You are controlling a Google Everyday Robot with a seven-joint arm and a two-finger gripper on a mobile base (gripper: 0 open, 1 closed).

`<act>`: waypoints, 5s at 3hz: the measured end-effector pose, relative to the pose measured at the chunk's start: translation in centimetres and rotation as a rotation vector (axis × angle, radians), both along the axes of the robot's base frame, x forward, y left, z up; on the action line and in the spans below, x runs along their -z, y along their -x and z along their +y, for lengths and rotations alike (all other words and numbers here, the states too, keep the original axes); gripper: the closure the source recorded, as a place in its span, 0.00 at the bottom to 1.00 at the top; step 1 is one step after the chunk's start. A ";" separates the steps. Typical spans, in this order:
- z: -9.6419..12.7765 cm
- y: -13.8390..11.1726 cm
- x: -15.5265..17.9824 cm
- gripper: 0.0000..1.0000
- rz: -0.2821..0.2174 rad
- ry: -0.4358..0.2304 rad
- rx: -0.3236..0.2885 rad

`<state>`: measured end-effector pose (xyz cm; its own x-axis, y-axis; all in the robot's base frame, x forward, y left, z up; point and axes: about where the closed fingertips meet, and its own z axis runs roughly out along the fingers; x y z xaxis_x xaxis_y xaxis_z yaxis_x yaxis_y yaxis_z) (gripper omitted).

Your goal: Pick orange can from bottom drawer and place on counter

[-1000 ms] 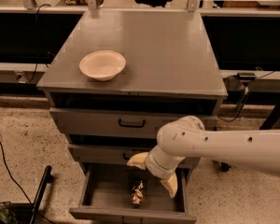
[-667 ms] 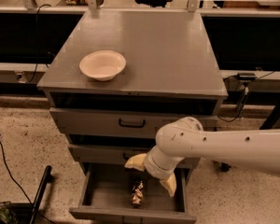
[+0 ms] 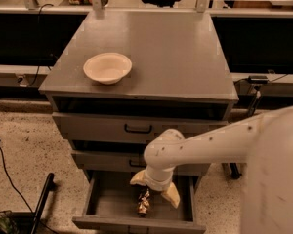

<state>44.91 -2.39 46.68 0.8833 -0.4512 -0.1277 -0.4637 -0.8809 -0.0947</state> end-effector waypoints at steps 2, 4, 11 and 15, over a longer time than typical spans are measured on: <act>0.2 -0.6 6.2 0.00 -0.056 0.041 -0.137; -1.6 0.4 10.5 0.00 -0.043 0.045 -0.119; 4.9 -5.4 26.8 0.00 -0.226 -0.135 -0.223; 7.0 -7.0 34.1 0.05 -0.162 -0.084 -0.269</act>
Offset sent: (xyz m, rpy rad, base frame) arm -0.0013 0.0004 -0.0476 -0.0550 -0.0090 0.0805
